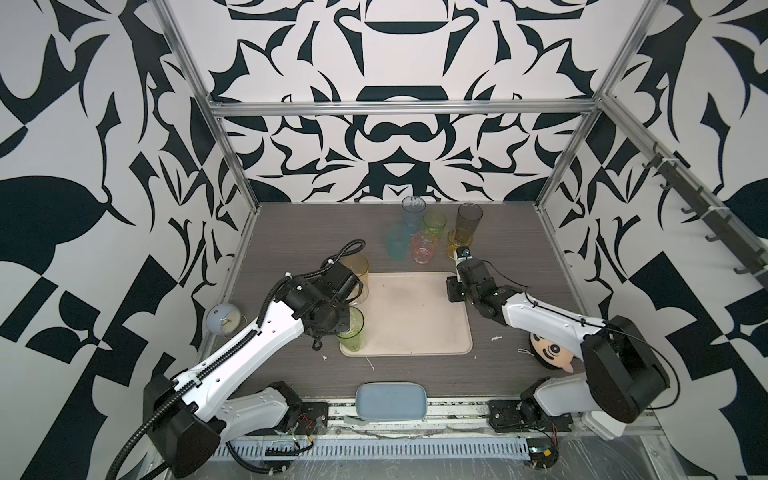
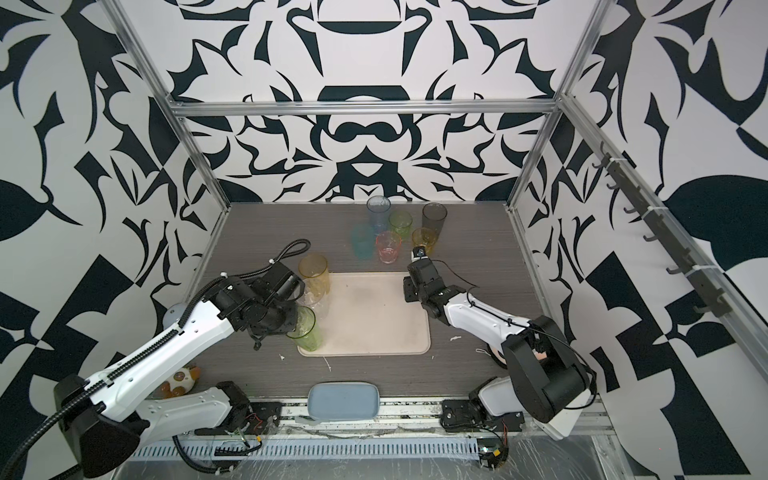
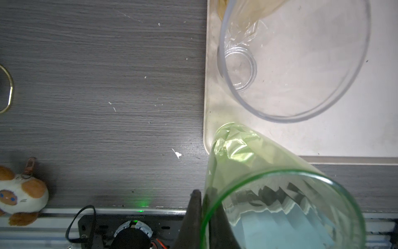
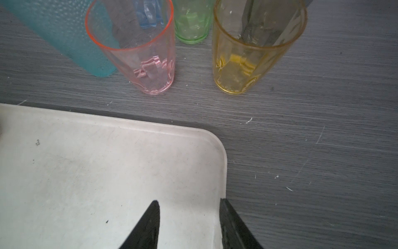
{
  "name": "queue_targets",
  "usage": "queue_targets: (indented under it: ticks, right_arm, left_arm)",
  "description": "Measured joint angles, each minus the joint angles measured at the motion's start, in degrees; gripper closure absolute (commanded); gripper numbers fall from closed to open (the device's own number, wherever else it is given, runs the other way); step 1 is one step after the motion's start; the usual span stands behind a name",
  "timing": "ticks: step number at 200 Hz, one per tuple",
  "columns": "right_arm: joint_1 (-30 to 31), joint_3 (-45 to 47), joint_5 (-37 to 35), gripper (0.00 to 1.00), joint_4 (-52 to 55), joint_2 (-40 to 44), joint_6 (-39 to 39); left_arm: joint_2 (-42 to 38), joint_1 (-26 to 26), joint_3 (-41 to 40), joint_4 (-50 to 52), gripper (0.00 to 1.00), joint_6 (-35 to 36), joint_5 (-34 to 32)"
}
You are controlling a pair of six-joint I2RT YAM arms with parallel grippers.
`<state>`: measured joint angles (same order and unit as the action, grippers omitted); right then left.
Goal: Place the glasses into the tray
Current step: Place the glass on the tray.
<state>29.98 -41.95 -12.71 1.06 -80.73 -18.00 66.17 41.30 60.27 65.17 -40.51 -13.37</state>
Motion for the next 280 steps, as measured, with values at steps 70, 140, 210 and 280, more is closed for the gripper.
queue_targets:
  ticks: [70,140,210,280]
  right_arm:
    - [0.0,0.0,0.0,0.52,0.0,0.0,0.0]
    - [0.0,0.0,0.0,0.52,0.0,0.0,0.0]
    - [0.0,0.0,0.0,0.52,0.0,0.0,0.0]
    - [0.0,0.0,0.0,0.52,0.2,0.0,0.0]
  left_arm:
    - [2.5,1.0,-1.5,-2.7,1.00,-0.3,-0.8]
    - [3.1,1.1,-2.8,-4.0,0.97,-0.4,-1.2]
    - [3.7,1.5,-2.8,-4.5,0.72,-0.9,-1.7]
    - [3.5,1.5,5.1,-1.5,0.54,0.3,-5.2]
